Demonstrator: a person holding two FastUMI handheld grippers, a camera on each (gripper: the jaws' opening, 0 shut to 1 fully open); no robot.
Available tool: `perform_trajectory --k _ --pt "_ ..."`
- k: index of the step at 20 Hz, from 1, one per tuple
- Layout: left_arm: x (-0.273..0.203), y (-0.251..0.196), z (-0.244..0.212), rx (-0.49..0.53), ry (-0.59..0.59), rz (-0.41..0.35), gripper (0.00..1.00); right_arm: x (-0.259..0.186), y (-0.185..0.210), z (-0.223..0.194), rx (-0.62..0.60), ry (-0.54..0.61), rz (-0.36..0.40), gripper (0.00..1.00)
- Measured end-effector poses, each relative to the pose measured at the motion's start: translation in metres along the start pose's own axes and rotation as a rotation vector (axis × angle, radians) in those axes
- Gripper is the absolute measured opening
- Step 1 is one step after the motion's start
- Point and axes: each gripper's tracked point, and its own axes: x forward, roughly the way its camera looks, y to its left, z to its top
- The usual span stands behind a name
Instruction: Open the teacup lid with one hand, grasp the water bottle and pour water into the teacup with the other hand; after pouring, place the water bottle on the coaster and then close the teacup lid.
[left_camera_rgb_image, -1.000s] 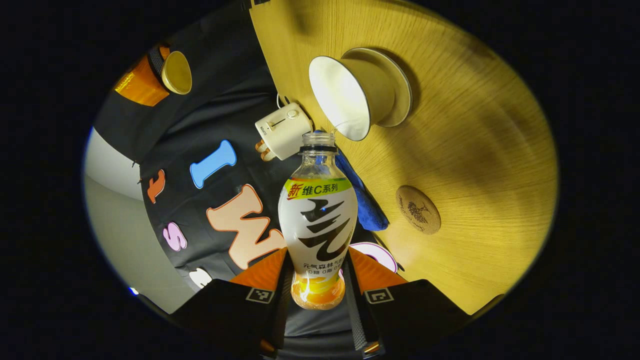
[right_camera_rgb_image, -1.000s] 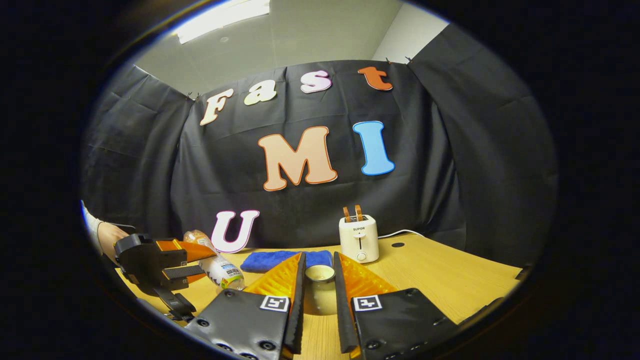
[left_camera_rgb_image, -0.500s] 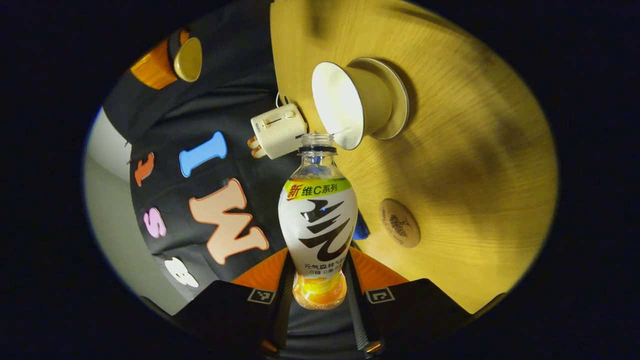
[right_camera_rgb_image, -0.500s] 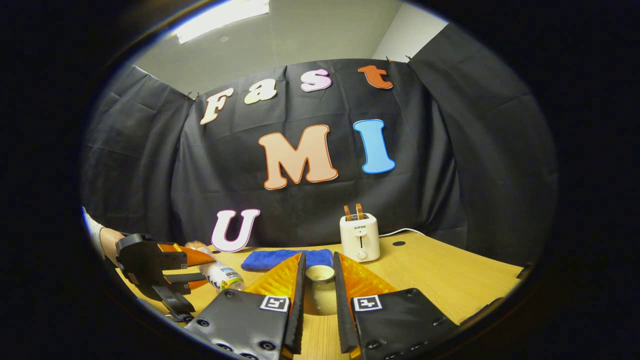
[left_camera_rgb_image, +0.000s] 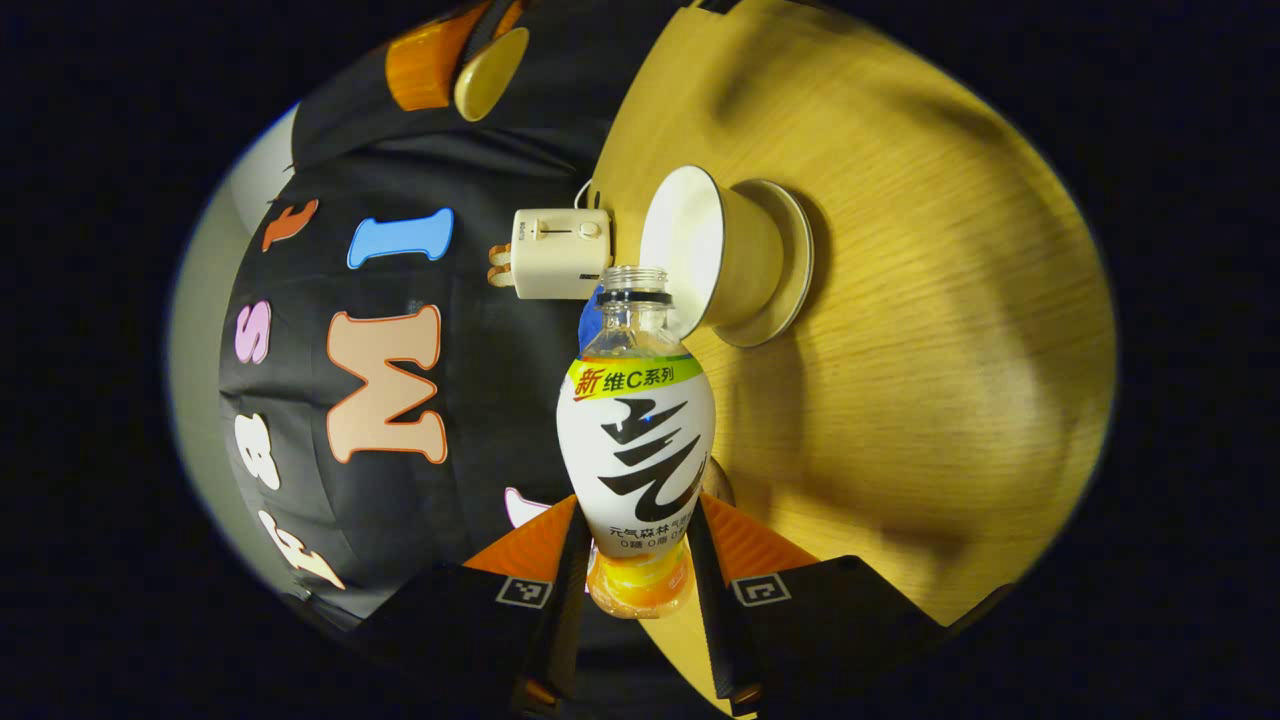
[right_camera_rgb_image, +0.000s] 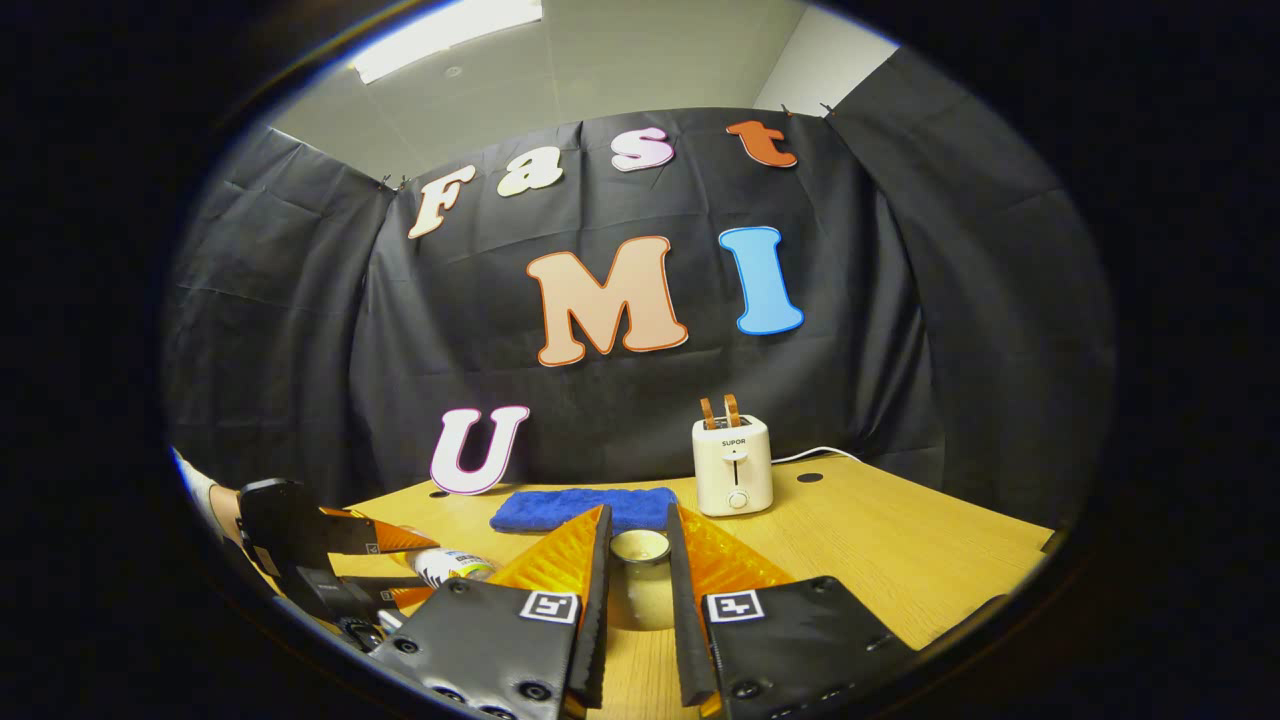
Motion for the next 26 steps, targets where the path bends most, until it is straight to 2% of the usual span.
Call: perform_trajectory --k 5,9,11,13,14,16,18,19,23,26 --pt "-0.003 0.009 0.001 -0.245 -0.043 0.017 0.5 0.002 0.003 -0.002 -0.003 0.006 0.004 0.32" --pt "-0.008 0.025 -0.002 -0.471 -0.077 0.047 0.49 0.001 0.003 -0.003 -0.005 0.009 0.003 0.34" --pt "-0.008 0.03 -0.004 -0.575 -0.087 0.047 0.47 0.002 0.003 -0.004 -0.006 0.009 0.003 0.34" --pt "-0.01 0.035 -0.006 -0.671 -0.101 0.05 0.49 0.002 0.004 -0.004 -0.006 0.011 0.004 0.32" --pt "-0.009 0.038 -0.007 -0.72 -0.105 0.046 0.5 0.003 0.004 -0.005 -0.007 0.012 0.004 0.34" --pt "-0.005 0.041 -0.009 -0.822 -0.116 0.038 0.47 0.003 0.004 -0.006 -0.008 0.014 0.005 0.33" --pt "-0.009 0.046 -0.013 -0.934 -0.124 0.047 0.51 0.003 0.005 -0.007 -0.012 0.017 0.007 0.32" --pt "-0.008 0.051 -0.015 -0.987 -0.134 0.061 0.51 0.003 0.006 -0.008 -0.014 0.019 0.007 0.34" --pt "0.008 0.06 -0.033 -1.212 -0.137 0.099 0.51 0.004 0.006 -0.011 -0.018 0.027 0.006 0.32" --pt "0.021 0.054 -0.039 -1.356 -0.141 0.098 0.49 0.005 0.007 -0.014 -0.022 0.035 0.005 0.32"
